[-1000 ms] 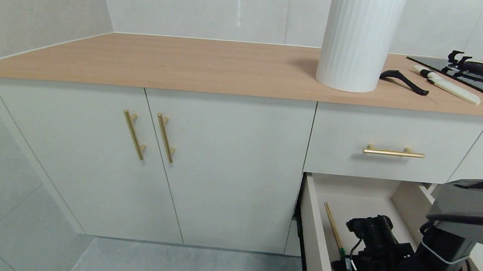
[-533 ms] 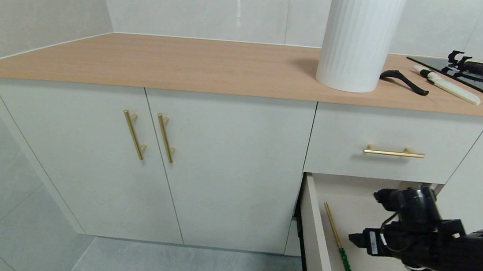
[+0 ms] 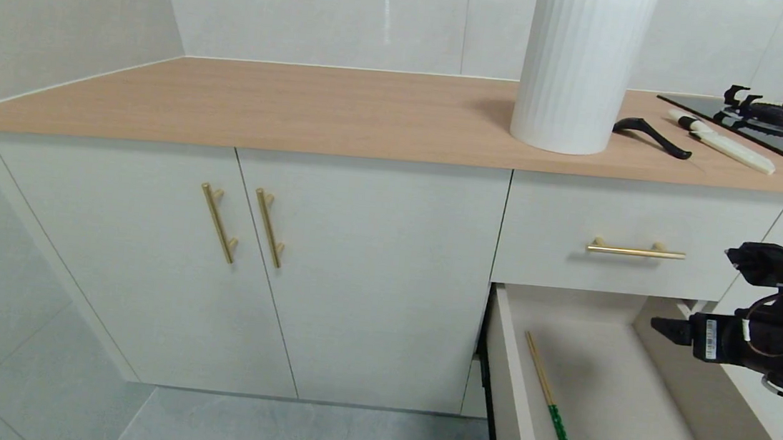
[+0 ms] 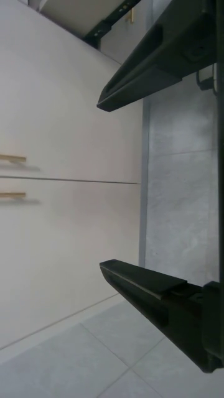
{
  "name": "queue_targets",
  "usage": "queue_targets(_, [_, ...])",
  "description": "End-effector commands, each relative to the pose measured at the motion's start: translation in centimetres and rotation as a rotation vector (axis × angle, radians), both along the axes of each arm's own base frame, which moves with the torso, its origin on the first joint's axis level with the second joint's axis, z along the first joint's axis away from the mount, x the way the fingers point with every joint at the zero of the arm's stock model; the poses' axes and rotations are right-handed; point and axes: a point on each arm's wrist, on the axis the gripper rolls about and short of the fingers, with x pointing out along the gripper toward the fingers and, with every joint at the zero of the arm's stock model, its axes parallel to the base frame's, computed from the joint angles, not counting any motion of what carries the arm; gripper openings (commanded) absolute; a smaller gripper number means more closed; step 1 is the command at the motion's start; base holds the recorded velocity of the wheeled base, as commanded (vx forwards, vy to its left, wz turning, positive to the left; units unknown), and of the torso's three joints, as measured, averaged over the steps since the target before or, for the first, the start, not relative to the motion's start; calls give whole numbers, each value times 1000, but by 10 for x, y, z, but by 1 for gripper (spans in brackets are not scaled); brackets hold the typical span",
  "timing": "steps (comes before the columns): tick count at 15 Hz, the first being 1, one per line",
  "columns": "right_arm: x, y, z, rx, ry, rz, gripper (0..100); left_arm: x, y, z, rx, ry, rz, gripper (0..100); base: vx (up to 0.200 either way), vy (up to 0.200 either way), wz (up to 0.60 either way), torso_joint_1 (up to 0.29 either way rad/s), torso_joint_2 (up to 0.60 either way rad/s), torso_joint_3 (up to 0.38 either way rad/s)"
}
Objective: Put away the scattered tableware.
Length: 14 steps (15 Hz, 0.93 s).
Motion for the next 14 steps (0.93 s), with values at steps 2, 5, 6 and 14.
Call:
queue_targets(2, [-7, -1, 9, -1, -34, 3, 100, 0, 0, 0, 0, 2, 0, 100, 0, 0, 0, 110, -295, -242])
queue_targets(5, [-8, 0, 10, 1, -37, 6, 100, 0, 0, 0, 0, 2, 0, 100, 0, 0, 0, 111, -399, -279])
queue_targets(6, [-8, 0, 9, 0, -36, 6, 100, 0, 0, 0, 0, 0, 0, 100, 0, 0, 0, 17, -525, -261])
queue_targets(14, [-10, 0, 8, -1, -31, 10, 100, 0, 0, 0, 0, 2, 0, 100, 0, 0, 0, 229, -476, -272])
